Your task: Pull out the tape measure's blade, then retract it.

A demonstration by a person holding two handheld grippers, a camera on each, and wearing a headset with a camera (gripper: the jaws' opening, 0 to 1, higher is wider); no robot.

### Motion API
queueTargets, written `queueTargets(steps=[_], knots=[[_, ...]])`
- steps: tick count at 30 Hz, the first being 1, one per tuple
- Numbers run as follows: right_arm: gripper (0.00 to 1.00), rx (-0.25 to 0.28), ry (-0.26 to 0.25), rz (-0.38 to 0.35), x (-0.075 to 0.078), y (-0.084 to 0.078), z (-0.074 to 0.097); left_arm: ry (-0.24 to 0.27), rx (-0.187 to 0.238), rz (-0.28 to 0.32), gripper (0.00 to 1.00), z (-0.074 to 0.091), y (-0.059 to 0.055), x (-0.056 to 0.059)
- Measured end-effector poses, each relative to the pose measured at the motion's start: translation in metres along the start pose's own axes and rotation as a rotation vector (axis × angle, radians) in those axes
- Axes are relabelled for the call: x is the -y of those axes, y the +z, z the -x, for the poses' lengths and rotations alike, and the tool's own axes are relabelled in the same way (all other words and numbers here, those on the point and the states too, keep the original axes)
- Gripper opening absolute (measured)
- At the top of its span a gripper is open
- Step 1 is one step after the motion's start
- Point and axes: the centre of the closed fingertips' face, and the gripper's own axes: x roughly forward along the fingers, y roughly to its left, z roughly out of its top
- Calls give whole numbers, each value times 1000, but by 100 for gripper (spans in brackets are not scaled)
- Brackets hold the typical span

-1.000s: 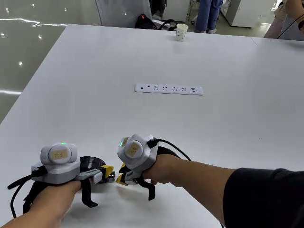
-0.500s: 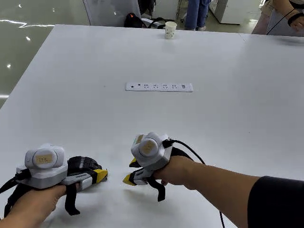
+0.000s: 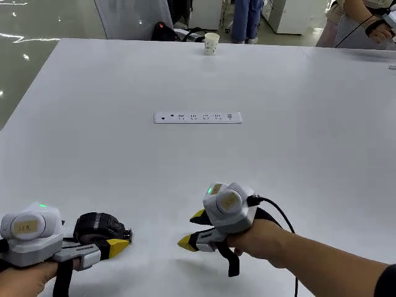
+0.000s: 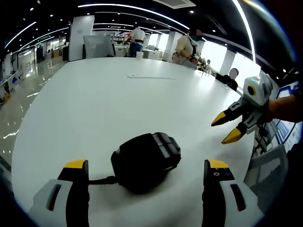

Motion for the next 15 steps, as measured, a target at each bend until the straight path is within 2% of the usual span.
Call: queueTargets(steps=[2,4,5,7,9,13,15], knots=[[34,6,-7,-10,1,-3,5,-35,-15,-27,99,2,-4,3],[34,8,-14,-16,1,-8,9,-92,-36,-53,99,5,-10,9],[35,6,-16,-18,2,-10,11,-100,-42,-70,99,6,-11,9],[36,-3,-21,-12,2,-15,14,-90,-28,-149,99,10,-10,5],[38,-9,-30,-1,3,-19,19,-52,-45,-189,99,14,-13,-4],[41,-5,-43,-7,5,-25,26,-77,-73,-113,99,20,-21,-7],[43,-3,-56,-6,7,-30,30,-69,-75,-124,99,22,-23,-12]])
